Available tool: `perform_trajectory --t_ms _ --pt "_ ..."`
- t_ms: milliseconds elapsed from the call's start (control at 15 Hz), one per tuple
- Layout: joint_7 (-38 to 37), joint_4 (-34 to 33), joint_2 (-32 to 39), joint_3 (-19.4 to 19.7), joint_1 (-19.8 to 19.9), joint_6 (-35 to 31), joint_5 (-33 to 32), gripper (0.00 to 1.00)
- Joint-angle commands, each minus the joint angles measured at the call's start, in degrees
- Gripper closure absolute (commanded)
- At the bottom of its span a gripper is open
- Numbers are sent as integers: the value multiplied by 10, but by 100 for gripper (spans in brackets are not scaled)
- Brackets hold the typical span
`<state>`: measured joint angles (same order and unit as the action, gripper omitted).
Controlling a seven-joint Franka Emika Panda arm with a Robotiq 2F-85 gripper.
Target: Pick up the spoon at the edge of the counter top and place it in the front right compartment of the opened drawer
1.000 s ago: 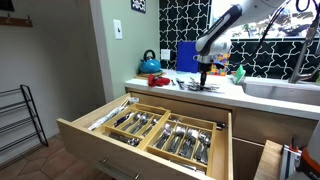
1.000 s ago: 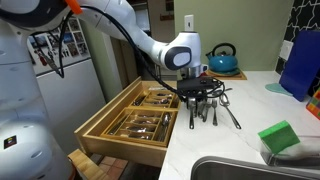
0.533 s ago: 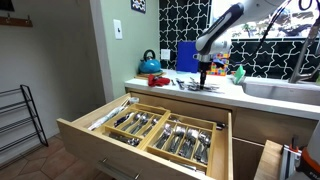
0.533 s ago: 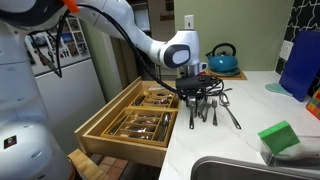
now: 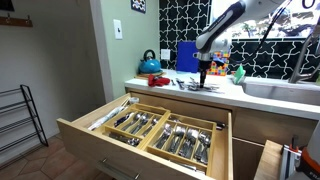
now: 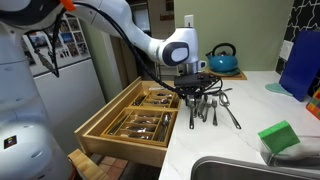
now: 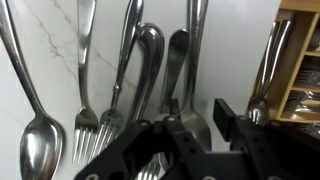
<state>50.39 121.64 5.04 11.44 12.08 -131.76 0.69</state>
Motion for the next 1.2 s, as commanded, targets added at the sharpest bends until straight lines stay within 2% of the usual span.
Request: perform_trajectory --t_ms 0,200,600,867,1000,1067,1133 --pt "-10 1 3 -4 4 21 -3 59" --pt "-15 -1 9 -3 5 25 -6 58" --pt "-14 -8 24 -2 11 26 1 65" --pt "-18 -10 31 -2 14 28 -3 66" --pt "-19 -9 32 -3 15 30 -4 78" --pt "-18 -9 31 -4 14 33 -4 91" --pt "-16 -8 29 -5 14 35 -2 96"
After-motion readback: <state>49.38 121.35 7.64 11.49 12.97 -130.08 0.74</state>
